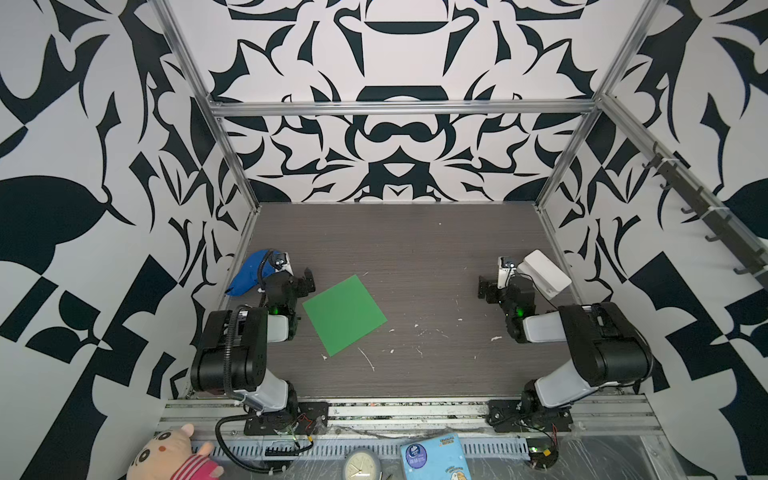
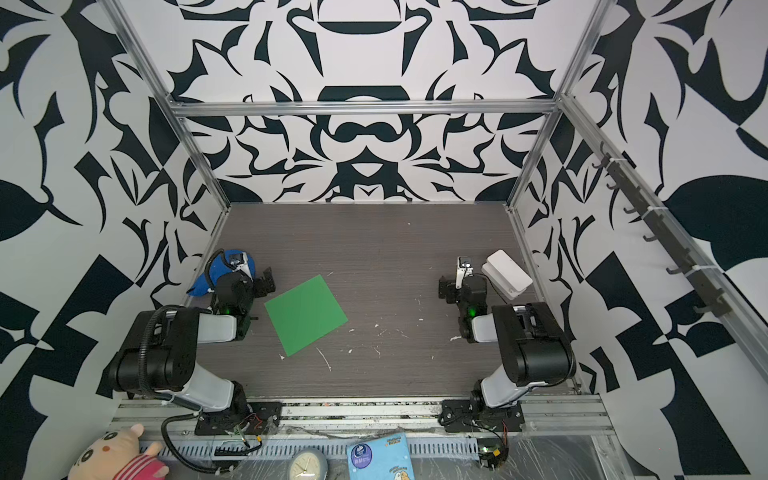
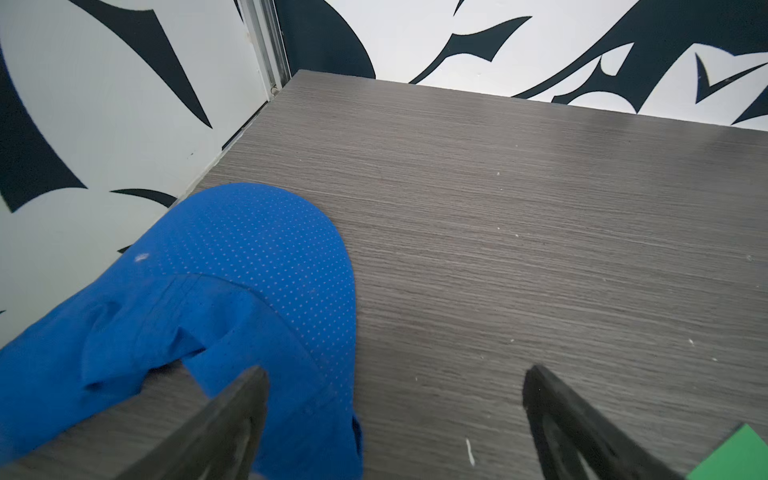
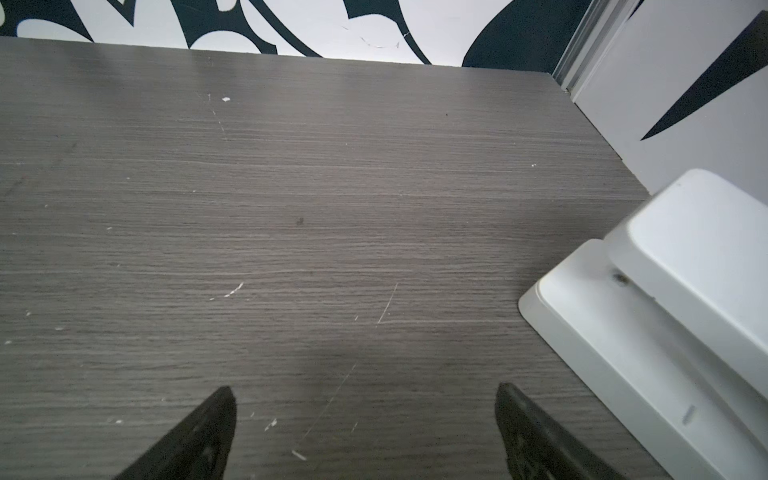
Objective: Fold a paper plane with a square sheet of paper (pick it up from the middle)
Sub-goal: 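Raise both grippers from the rest pose toward the green sheet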
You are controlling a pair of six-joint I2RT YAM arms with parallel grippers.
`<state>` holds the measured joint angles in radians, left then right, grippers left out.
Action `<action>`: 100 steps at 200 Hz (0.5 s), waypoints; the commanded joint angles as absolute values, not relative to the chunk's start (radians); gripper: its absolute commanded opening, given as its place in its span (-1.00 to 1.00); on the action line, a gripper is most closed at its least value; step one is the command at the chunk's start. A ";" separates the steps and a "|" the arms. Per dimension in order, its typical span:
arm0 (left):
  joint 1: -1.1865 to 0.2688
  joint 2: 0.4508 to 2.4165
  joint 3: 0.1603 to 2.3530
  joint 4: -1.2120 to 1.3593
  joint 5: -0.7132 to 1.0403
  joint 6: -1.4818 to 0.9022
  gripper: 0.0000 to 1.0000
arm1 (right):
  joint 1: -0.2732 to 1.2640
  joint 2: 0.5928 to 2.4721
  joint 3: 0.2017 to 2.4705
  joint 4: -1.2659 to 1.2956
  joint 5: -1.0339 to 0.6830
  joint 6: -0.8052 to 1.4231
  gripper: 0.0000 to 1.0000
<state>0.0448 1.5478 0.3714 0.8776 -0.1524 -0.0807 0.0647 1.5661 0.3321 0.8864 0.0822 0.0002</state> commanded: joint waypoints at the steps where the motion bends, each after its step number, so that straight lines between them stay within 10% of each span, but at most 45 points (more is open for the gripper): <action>1: 0.047 1.552 0.381 0.890 -0.147 -0.082 0.99 | 0.062 1.554 0.353 0.913 0.083 0.001 1.00; 100: 0.048 1.552 0.381 0.893 -0.145 -0.080 0.99 | 0.063 1.551 0.351 0.913 0.081 0.001 0.99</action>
